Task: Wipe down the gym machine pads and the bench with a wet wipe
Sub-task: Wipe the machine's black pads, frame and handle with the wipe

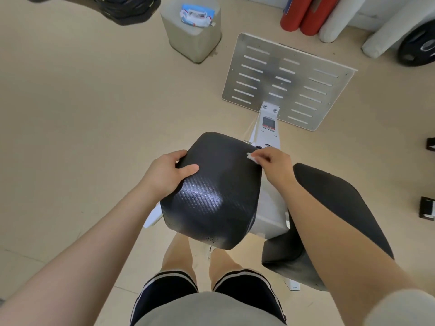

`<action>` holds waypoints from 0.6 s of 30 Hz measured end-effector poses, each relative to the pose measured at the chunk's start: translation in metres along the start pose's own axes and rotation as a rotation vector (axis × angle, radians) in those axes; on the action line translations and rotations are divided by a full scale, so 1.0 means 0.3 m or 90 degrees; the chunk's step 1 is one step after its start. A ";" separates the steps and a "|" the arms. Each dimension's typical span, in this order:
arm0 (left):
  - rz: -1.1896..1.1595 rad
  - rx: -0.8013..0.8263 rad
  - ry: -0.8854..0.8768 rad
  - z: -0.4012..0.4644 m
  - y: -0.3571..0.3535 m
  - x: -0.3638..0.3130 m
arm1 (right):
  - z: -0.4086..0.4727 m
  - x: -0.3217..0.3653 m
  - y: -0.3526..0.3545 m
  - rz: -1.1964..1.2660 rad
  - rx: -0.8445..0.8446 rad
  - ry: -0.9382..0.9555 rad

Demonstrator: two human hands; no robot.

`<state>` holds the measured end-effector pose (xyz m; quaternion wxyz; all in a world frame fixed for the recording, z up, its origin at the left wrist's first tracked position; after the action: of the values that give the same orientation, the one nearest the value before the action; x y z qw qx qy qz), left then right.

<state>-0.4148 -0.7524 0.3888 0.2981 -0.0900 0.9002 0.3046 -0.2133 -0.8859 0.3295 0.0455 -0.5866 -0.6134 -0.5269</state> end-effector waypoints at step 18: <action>-0.126 0.070 0.002 0.001 0.033 0.042 | 0.074 0.166 -0.077 -0.085 0.068 -0.002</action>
<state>-0.4282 -0.7440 0.3862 0.3298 -0.1624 0.9027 0.2235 -0.2340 -0.8313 0.3396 0.0407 -0.5421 -0.6783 -0.4943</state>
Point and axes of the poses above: each hand's wrist, its own z-axis towards the middle knuckle, its own y-axis out of the back of the hand, x = y × z, the point moved 2 cm from there along z, towards the middle knuckle, and after that the axes turned 2 degrees about x, right-handed, at the moved point
